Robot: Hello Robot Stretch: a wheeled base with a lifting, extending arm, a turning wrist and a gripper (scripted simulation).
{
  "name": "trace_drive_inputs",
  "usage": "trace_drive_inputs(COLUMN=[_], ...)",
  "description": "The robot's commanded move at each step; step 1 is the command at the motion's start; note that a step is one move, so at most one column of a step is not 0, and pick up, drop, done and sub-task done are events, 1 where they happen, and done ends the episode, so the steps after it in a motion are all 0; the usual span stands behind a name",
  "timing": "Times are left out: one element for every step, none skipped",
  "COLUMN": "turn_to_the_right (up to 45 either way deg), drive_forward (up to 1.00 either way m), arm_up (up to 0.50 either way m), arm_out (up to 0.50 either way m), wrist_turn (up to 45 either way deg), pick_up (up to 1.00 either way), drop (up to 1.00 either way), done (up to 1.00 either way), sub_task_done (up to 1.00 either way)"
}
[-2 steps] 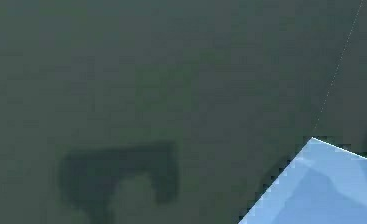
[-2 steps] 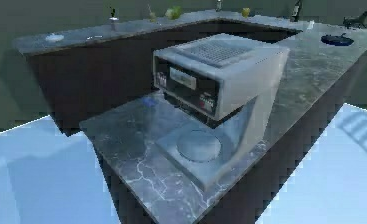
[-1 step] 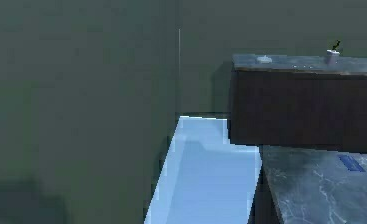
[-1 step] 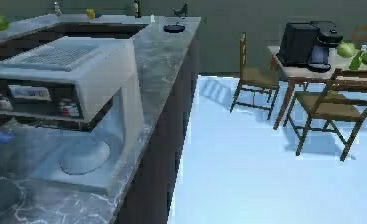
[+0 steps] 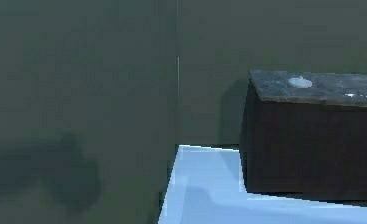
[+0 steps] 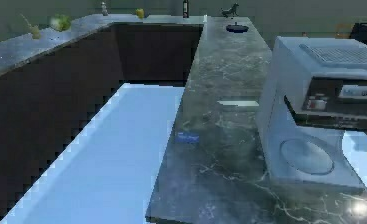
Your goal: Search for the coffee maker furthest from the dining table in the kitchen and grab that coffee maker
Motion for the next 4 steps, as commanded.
trace_drive_inputs(turn_to_the_right=[30.0, 0.0, 0.0, 0.0], drive_forward=[0.00, 0.00, 0.00, 0.00], arm_up=[0.00, 0.50, 0.38, 0.00], arm_out=[0.00, 0.00, 0.00, 0.18], wrist_turn=[0.0, 0.0, 0.0, 0.0], pick_up=[0.00, 0.00, 0.00, 0.00], drop=[0.00, 0.00, 0.00, 0.00], done=[0.00, 0.00, 0.00, 0.00], sub_task_done=[0.00, 0.00, 0.00, 0.00])
